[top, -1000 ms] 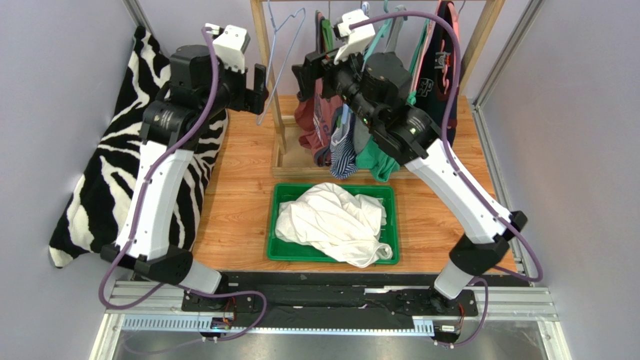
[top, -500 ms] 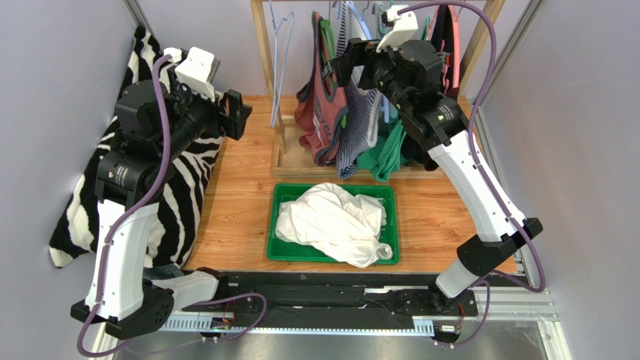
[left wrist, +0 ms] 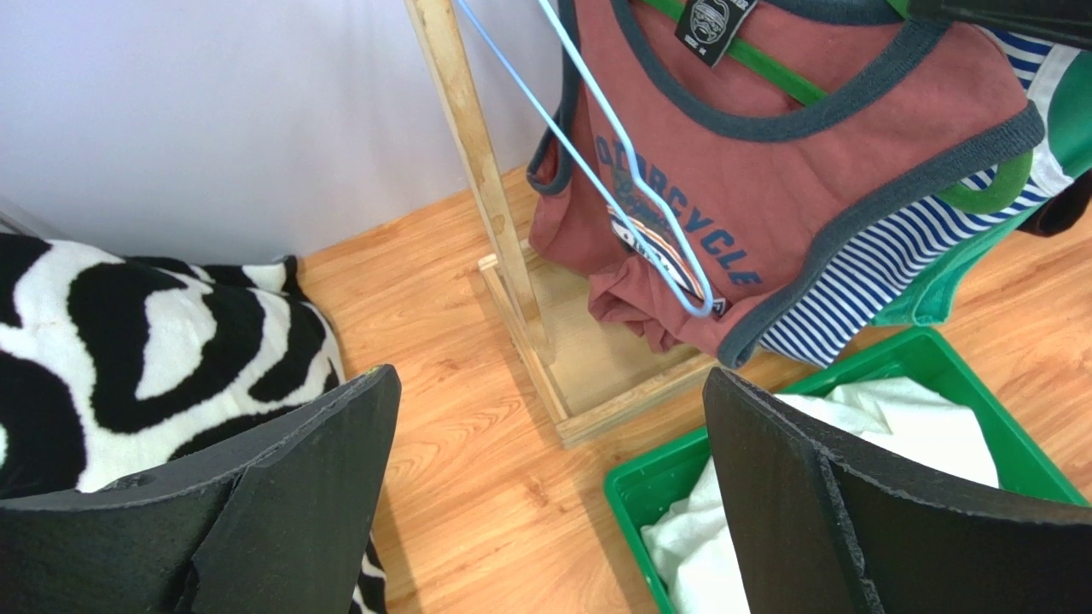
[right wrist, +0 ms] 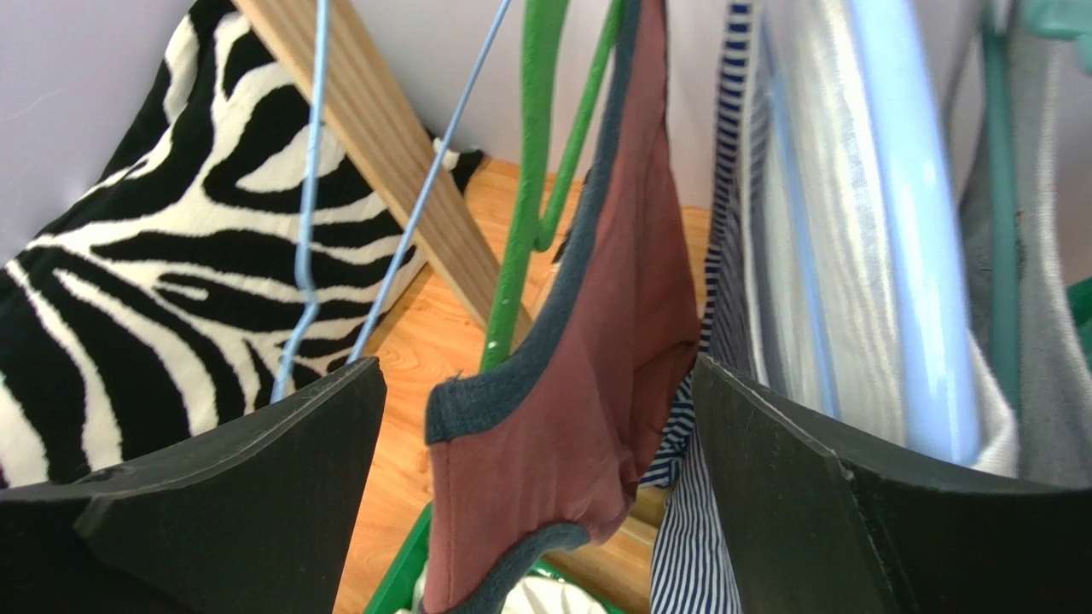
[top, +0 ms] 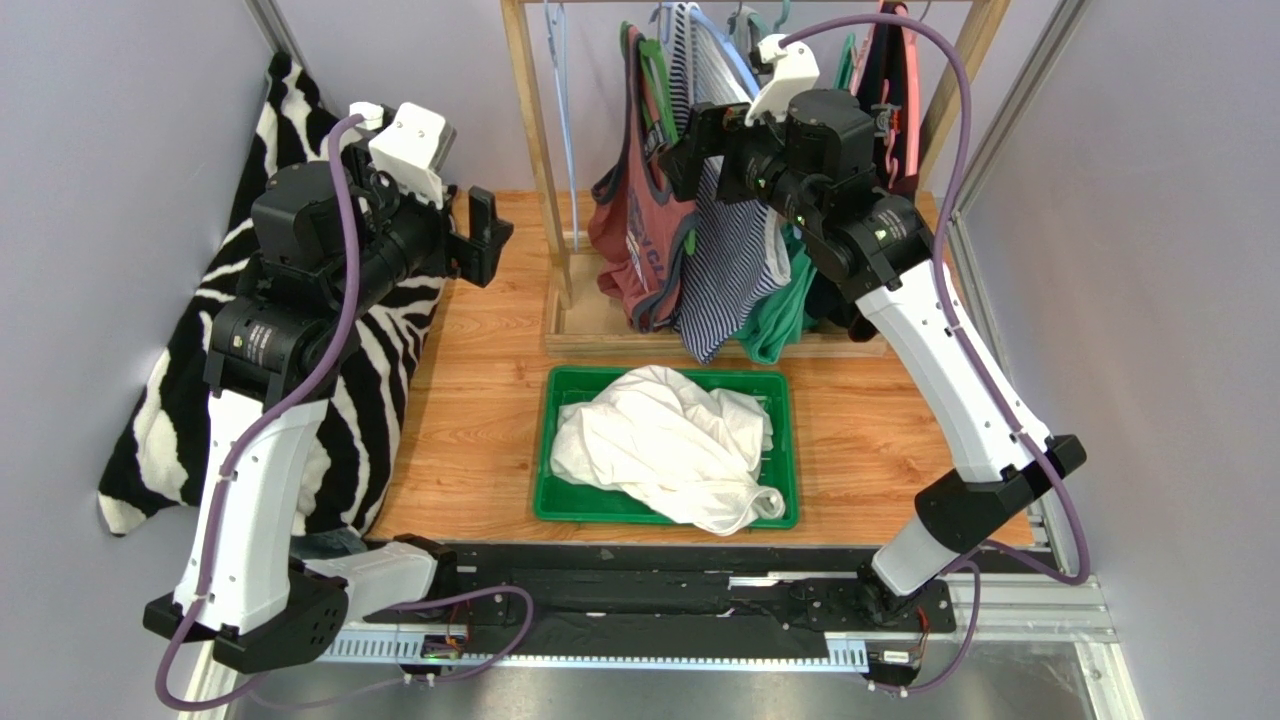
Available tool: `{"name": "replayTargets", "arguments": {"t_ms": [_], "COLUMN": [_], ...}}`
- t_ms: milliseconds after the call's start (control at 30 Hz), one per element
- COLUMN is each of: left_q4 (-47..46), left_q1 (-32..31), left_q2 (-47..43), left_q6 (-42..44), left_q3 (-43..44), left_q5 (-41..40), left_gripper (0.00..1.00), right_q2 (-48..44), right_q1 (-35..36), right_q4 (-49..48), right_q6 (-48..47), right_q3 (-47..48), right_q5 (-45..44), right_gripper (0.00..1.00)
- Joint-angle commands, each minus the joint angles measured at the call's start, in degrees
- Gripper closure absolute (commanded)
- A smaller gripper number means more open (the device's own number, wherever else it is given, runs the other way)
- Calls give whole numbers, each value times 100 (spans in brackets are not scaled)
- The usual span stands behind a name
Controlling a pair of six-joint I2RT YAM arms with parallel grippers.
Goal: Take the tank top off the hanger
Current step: Pick up the hanger from the clothesline.
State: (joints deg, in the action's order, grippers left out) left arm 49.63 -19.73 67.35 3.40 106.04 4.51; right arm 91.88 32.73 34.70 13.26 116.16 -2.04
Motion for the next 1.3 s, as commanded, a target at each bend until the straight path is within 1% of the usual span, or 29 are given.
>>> {"name": "replayTargets", "arguments": {"t_ms": [0, 67, 167, 200, 233, 267, 333, 367, 433, 467, 500, 533, 667, 767, 833, 867, 933, 967, 1067, 1267], "left_q4": [-190, -181, -199, -199, -199, -199, -190, -190, -173, -164, -155, -146, -129, -128, -111, -120, -111, -102, -85, -41], "left_q1": [21, 21, 21, 21, 21, 21, 21, 21, 21, 21, 21, 21, 21, 21, 21, 21, 21, 21, 21, 21], "left_q2": [-100, -117, -117, -134, -126, -135, -143, -152, -161, -161, -161, -178, -214, -223, -231, -231, -249, -249, -284, -345], "left_q6": [126, 100, 73, 73, 73, 73, 73, 73, 64, 64, 64, 64, 38, 21, 12, 12, 12, 12, 47, 73], "left_q3": [-31, -48, -83, -109, -118, -119, -119, -119, -119, -119, -127, -127, -145, -162, -171, -189, -198, -206, -206, -224], "left_q5": [146, 181, 199, 208, 217, 217, 217, 217, 234, 243, 252, 252, 252, 260, 269, 278, 296, 296, 287, 296], "left_gripper": [2, 2, 2, 2, 2, 2, 2, 2, 1, 1, 1, 1, 1, 1, 1, 1, 1, 1, 1, 1], "right_q2": [-39, -3, 102, 198, 217, 252, 304, 322, 409, 436, 463, 472, 376, 95, -64, -117, -214, -257, -311, -460], "right_q1": [84, 172, 321, 330, 330, 330, 330, 330, 330, 330, 322, 322, 339, 365, 436, 462, 602, 699, 848, 858], "right_q4": [2, -7, 185, 221, 256, 300, 310, 318, 362, 432, 459, 476, 293, -234, -786, -946, -1314, -1473, -2001, -2494], "right_q6": [-121, -235, -587, -657, -658, -675, -719, -745, -816, -877, -903, -930, -1018, -1211, -1308, -1299, -1510, -1728, -2203, -2336], "right_q3": [-41, -50, -15, -14, 3, -5, -32, -6, 56, 108, 178, 196, 74, -452, -855, -928, -990, -1025, -1078, -1148], "right_q5": [353, 415, 240, 213, 22, -41, -173, -295, -393, -385, -393, -376, -437, -455, -717, -1110, -1683, -2155, -2746, -2819], "right_gripper": [5, 5, 8, 15, 21, 31, 44, 57, 72, 87, 95, 100, 100, 100, 100, 100, 100, 100, 100, 100]}}
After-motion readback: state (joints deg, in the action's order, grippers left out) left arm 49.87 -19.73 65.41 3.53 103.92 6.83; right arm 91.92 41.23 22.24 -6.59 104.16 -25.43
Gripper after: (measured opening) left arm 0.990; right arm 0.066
